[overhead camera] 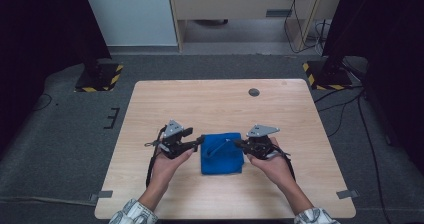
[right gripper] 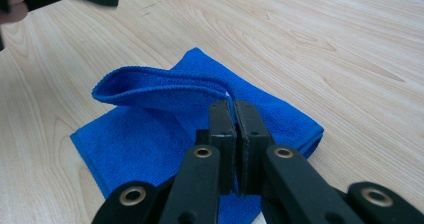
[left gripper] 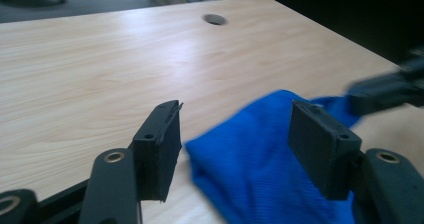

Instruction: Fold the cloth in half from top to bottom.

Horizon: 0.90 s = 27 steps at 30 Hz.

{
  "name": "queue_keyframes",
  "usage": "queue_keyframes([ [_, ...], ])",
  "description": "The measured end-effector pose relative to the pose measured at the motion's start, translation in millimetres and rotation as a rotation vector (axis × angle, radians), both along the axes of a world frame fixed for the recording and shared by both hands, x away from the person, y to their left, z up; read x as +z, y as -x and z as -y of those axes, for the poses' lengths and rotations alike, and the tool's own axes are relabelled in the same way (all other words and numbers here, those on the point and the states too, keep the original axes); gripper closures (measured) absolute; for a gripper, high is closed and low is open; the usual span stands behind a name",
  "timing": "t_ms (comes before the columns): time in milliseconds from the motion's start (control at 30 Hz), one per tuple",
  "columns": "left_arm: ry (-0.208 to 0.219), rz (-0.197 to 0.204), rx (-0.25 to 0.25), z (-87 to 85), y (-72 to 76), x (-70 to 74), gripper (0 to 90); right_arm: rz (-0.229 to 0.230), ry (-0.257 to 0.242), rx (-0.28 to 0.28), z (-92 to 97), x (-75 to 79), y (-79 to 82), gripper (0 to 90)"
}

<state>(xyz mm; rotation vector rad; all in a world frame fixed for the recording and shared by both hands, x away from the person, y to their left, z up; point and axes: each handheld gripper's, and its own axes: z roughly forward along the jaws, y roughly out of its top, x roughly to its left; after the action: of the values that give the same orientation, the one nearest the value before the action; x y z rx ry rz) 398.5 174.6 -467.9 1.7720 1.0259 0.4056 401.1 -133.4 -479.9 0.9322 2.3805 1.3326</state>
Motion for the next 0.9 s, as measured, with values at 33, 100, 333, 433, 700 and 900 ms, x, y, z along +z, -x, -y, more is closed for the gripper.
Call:
queue_keyframes([
  [33, 0.005, -0.003, 0.020, -5.7, -1.9, -0.4, 36.1, 0.000, -0.002, 0.001, 0.2, 0.2, 0.7, 87.7],
  [100, -0.003, -0.002, 0.055, -15.8, -4.9, -1.9, 36.1, -0.002, -0.005, 0.006, 0.3, -0.1, 2.6, 87.7],
  [333, 0.005, -0.021, 0.114, -35.1, -10.9, -7.6, 35.9, -0.006, -0.004, 0.013, 3.0, -3.4, 9.4, 87.6],
  [433, 0.002, -0.027, 0.126, -38.9, -12.2, -9.8, 35.6, -0.004, -0.012, 0.019, 3.7, -2.2, 11.3, 87.6],
  [700, -0.013, -0.044, 0.142, -43.8, -15.4, -14.9, 35.5, -0.006, -0.038, 0.016, 2.9, -0.8, 14.2, 87.5],
  [900, -0.017, -0.050, 0.140, -44.1, -15.5, -16.4, 35.4, -0.005, -0.050, 0.021, 0.5, 2.1, 13.6, 87.3],
])
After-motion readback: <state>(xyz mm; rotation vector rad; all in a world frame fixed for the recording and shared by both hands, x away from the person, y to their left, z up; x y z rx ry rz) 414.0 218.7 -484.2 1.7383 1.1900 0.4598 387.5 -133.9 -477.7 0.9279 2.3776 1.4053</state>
